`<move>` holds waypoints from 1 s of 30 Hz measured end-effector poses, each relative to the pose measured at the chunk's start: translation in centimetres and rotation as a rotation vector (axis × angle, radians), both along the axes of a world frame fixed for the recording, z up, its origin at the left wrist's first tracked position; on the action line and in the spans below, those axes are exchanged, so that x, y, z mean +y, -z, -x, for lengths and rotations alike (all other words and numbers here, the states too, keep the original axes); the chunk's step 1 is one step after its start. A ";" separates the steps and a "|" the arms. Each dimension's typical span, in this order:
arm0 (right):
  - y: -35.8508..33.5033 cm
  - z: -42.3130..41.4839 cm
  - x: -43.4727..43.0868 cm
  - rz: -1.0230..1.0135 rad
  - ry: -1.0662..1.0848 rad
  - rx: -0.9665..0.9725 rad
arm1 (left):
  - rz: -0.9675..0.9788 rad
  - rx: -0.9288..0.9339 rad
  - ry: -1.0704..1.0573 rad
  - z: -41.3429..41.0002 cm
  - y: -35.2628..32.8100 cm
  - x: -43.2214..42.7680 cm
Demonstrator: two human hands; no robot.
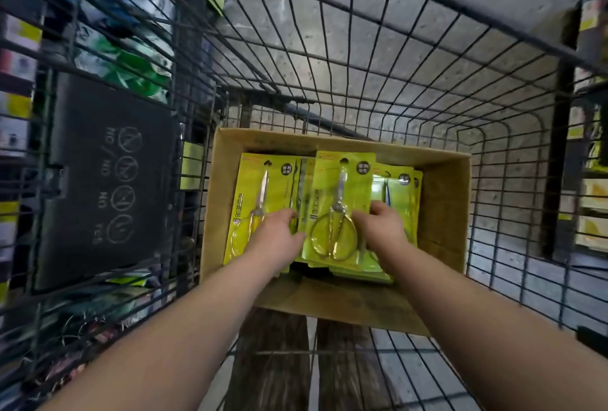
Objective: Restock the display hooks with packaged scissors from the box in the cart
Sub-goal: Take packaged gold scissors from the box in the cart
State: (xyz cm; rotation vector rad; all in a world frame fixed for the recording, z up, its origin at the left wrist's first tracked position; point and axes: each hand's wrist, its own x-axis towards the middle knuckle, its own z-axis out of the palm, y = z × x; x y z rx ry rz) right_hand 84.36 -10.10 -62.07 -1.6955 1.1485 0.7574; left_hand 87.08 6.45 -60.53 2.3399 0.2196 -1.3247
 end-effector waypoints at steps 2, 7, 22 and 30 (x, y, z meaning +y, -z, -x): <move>-0.8 1.2 -1.8 0.006 0.039 -0.023 | -0.008 0.016 0.012 0.0 0.2 -0.8; -1.4 3.2 -5.8 0.009 0.161 -0.074 | -0.046 0.054 -0.036 0.1 1.4 -3.0; -2.5 4.1 -7.4 -0.070 0.108 -0.119 | -0.042 -0.019 -0.634 1.3 2.4 -5.5; -7.8 1.6 -7.1 -0.089 -0.015 -0.192 | 0.052 -0.075 -0.767 2.2 -4.1 -3.7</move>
